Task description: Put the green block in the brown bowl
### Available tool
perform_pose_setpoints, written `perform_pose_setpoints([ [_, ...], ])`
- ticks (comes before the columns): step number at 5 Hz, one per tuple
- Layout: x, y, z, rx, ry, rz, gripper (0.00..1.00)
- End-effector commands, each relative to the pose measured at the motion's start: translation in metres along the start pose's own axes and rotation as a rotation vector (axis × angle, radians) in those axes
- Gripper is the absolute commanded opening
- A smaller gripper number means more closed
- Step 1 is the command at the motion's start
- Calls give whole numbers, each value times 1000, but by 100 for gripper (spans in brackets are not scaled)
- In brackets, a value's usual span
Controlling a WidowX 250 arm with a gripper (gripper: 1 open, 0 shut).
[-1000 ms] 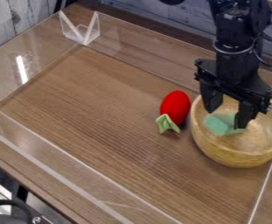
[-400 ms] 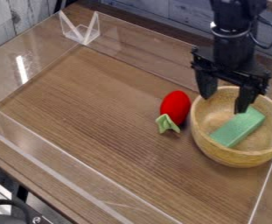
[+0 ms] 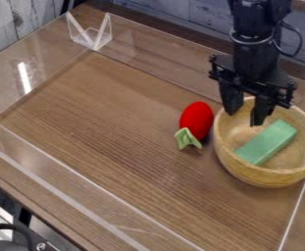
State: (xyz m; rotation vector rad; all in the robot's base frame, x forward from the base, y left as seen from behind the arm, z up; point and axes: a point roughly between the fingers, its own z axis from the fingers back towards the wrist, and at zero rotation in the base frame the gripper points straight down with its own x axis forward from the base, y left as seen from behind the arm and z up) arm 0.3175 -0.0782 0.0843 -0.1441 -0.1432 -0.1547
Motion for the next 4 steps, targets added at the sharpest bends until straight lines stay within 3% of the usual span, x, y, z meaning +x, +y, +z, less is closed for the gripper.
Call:
perform_pose_setpoints([
  [1,2,1,7,7,-22,32,100],
  [4,-4,2,-12,28,16,145,100],
])
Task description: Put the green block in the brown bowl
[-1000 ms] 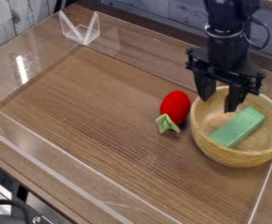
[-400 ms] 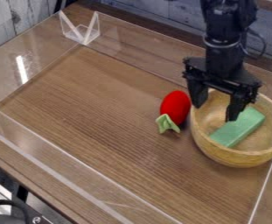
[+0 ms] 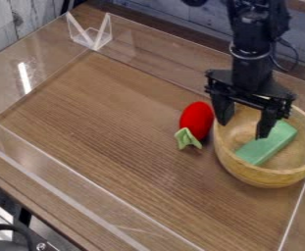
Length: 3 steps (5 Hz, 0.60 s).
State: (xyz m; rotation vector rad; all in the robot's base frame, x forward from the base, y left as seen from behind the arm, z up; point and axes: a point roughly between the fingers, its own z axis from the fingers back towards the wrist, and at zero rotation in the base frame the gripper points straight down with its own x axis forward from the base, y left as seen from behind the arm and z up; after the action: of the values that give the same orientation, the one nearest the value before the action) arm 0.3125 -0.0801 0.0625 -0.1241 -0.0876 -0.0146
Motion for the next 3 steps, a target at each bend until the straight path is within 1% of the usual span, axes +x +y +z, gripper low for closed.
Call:
perform_pose_setpoints([
  [1,6,12,13,-4,-10,-87,100],
  [2,8,21,18,-6,12,-175,100],
  [3,11,17,18,0,18,-151,100],
])
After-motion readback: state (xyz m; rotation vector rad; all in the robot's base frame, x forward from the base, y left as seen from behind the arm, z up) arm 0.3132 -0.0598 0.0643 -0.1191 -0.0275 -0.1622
